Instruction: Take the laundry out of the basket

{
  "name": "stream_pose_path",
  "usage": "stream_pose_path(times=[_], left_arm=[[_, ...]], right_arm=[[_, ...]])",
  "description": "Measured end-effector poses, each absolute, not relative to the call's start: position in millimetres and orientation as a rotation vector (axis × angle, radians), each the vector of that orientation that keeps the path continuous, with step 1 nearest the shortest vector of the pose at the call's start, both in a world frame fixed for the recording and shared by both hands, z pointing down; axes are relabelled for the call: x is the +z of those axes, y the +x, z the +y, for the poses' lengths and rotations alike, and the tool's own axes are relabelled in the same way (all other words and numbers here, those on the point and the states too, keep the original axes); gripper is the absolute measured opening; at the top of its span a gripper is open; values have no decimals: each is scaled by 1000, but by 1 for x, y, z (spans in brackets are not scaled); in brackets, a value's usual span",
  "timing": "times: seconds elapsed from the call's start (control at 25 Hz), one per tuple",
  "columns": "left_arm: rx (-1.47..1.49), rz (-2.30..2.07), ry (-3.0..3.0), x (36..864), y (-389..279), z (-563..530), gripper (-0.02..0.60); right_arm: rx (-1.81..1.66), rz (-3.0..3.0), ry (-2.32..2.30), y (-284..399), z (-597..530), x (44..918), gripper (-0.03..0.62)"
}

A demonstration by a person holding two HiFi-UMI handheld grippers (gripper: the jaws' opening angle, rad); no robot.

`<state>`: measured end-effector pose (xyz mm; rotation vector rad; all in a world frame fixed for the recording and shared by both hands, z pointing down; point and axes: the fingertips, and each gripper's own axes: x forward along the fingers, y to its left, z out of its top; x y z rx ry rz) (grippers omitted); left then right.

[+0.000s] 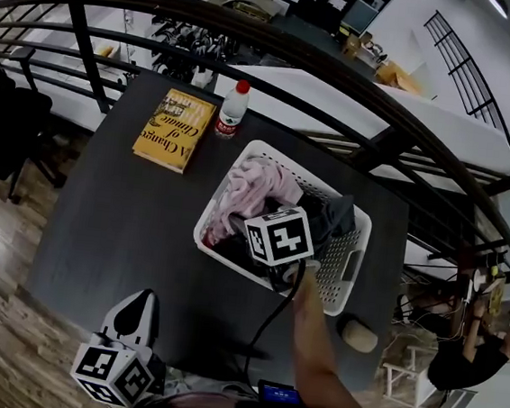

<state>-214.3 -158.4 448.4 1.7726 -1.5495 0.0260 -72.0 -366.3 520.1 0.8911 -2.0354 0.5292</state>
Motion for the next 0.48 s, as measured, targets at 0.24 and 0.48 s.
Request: stream_pose_path(times=[0.24,0.48], left_arm=[[17,-1561,1761,450,-222,-156,-11],[11,-1549,1776,449,-224,-155,-11]], right_arm=[[460,-1895,887,-66,-372,542,227],[501,-1974,978,-56,-375,521,73]])
